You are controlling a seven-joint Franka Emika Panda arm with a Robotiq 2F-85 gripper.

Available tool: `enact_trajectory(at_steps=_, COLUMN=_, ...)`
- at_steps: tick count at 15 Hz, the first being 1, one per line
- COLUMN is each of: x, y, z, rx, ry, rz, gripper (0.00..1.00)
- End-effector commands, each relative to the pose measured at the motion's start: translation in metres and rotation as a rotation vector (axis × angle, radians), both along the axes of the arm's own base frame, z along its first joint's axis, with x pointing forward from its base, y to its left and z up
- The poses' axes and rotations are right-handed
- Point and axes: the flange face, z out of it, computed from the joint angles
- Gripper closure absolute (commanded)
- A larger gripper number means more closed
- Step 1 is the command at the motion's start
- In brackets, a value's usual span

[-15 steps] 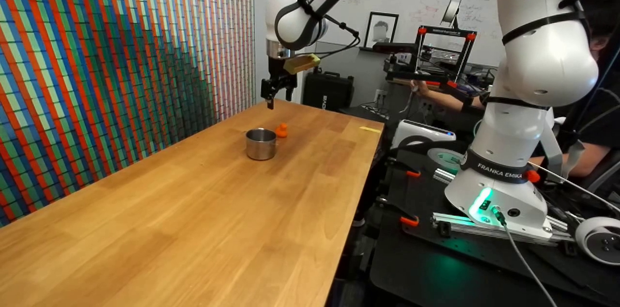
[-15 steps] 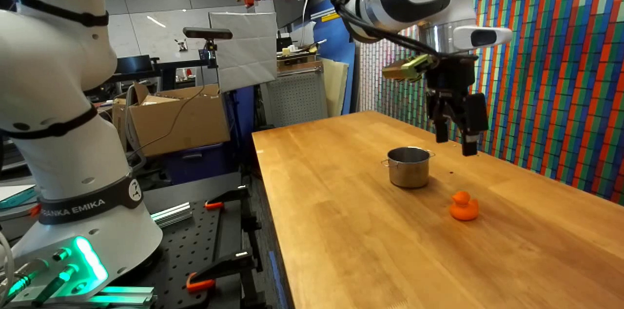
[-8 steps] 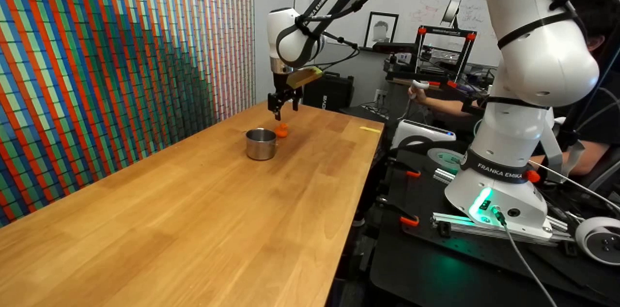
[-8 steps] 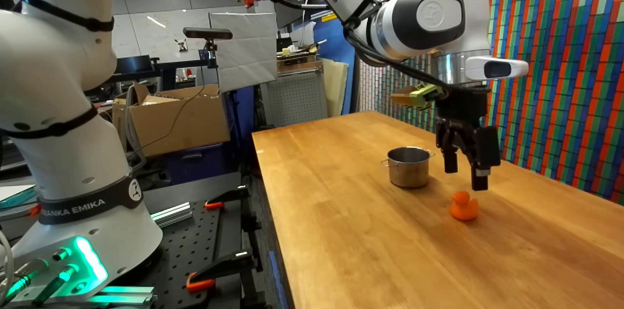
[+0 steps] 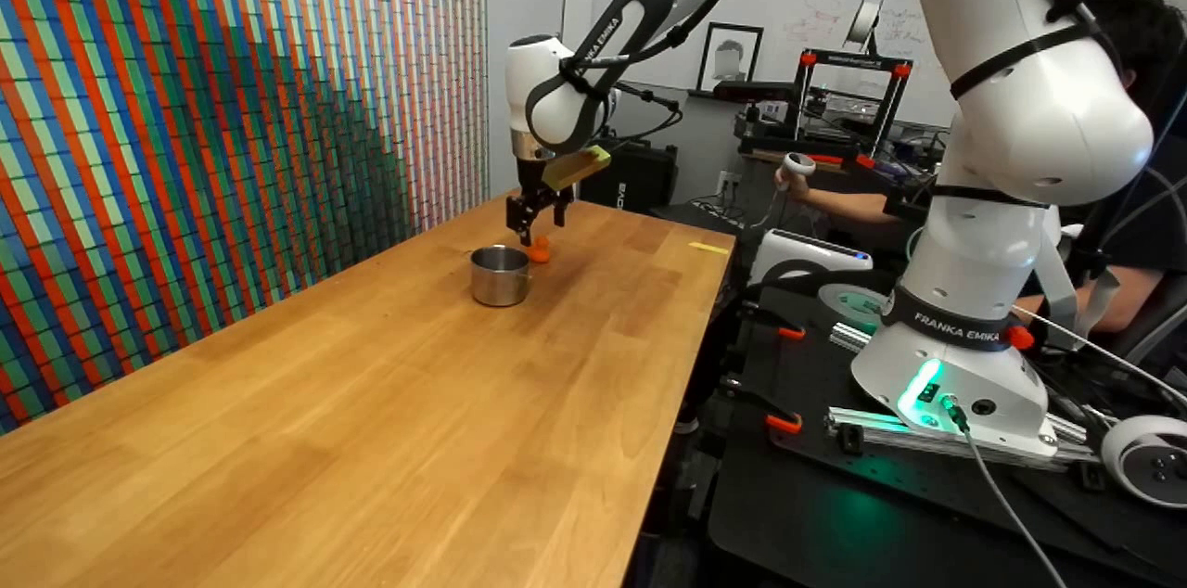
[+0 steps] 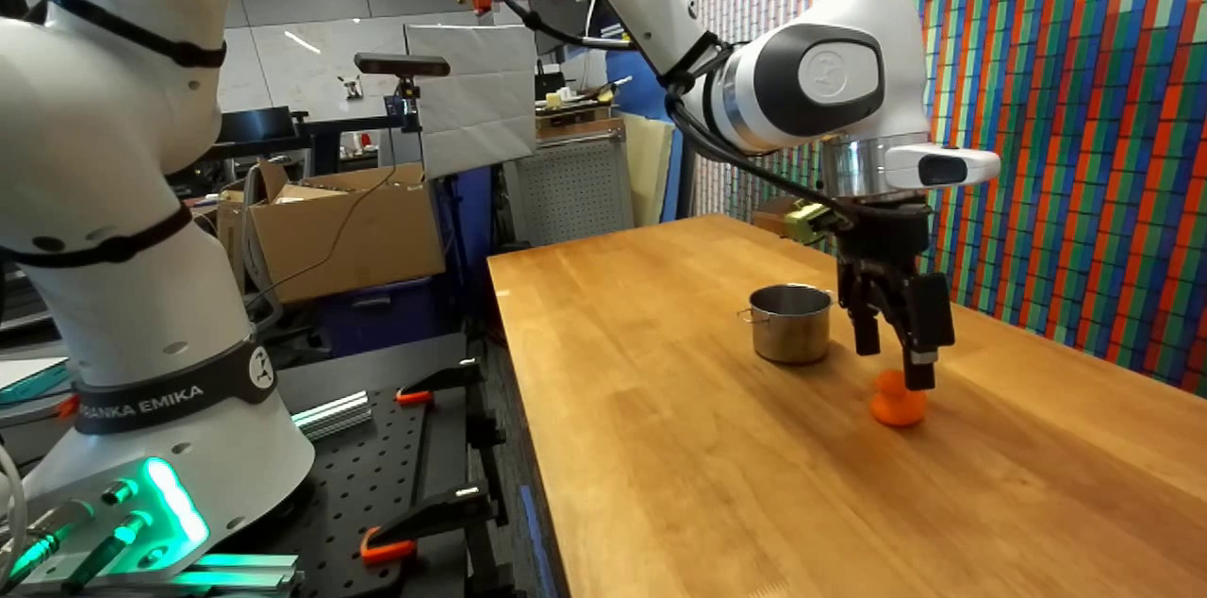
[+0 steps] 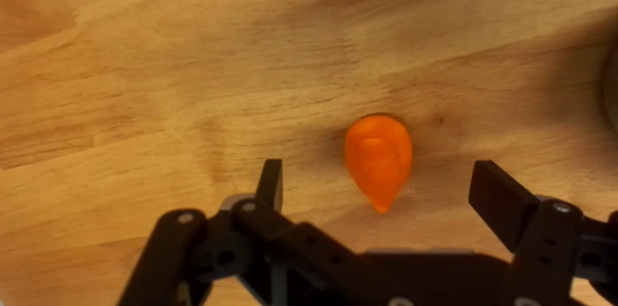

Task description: Put the rubber duck inside the cup

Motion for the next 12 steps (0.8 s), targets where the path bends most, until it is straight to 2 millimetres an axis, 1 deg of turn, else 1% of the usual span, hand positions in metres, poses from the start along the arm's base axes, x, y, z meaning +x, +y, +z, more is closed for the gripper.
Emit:
enact_trajectory(at_steps=1, x=0.011, y=0.004, z=-0.006, rx=-0.045, ry=-0.038, rz=0.002, gripper=0.26)
enact_trajectory(at_steps=5, x=0.008, y=-0.003, z=-0.017, rx=-0.05, ry=-0.025, rz=-0.022, gripper=0.58)
enact_trajectory(at_steps=9, x=0.006, y=-0.013, z=-0.019, rx=-0.047, ry=-0.016, rz=-0.046, gripper=0.88)
enact_trajectory(at_steps=10, x=0.008, y=-0.011, z=-0.014, rx=-0.042, ry=-0.019, rz=-0.046, gripper=0.91)
enact_trajectory(at_steps=12, x=0.01, y=-0.003, z=-0.002, rx=-0.012, ry=-0.021, rz=-0.043, gripper=0.87)
